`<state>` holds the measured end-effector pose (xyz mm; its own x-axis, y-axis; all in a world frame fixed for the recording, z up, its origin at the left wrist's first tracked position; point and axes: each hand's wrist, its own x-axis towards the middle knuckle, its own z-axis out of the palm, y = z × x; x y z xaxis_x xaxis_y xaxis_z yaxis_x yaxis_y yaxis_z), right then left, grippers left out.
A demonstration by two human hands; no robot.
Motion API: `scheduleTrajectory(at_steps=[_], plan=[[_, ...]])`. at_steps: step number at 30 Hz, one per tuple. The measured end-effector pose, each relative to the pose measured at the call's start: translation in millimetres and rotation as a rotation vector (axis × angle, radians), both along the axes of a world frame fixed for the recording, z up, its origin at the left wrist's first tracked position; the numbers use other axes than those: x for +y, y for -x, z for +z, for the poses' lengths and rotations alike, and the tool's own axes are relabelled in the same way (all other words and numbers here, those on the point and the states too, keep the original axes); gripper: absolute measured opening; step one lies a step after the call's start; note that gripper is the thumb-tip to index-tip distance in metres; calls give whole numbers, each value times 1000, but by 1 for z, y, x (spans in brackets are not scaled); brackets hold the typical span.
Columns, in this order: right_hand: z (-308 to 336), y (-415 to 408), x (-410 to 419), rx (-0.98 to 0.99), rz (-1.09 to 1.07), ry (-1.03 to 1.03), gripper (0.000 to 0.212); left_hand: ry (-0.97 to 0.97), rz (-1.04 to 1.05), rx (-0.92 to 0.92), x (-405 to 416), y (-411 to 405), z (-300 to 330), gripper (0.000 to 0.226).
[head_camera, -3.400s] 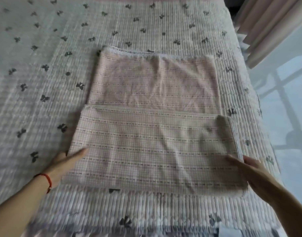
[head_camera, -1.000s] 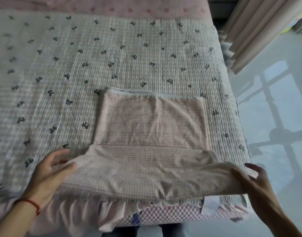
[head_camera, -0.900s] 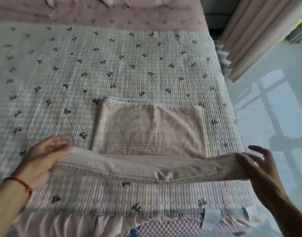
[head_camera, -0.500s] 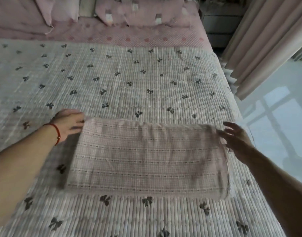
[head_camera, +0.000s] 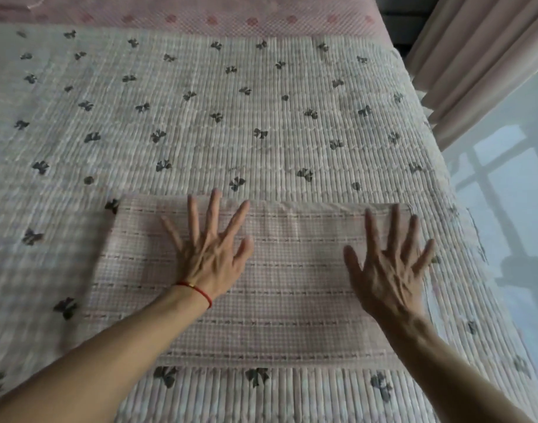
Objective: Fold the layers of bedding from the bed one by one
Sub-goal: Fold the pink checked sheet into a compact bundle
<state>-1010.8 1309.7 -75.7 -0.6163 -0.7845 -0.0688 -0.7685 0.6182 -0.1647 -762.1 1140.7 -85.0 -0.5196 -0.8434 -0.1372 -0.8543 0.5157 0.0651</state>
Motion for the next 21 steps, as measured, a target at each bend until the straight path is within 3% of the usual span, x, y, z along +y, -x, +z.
scheduleTrajectory(at_steps=[2, 6, 9, 13, 21], plan=[[-20, 4, -23, -34, 166, -56, 73, -40, 18, -27, -11, 29, -23, 60], [-61, 22, -46, -199, 117, -47, 74, -32, 40, -64, -25, 39, -54, 61], [-39, 29, -28, -142, 158, -99, 73, -26, -10, -69, -26, 10, -36, 61], [-27, 47, -3, -126, 140, -127, 79, -34, 285, -76, -42, -64, -34, 64], [-34, 59, 1, -224, 237, 10, 80, -73, 337, -124, -52, -68, -37, 66]])
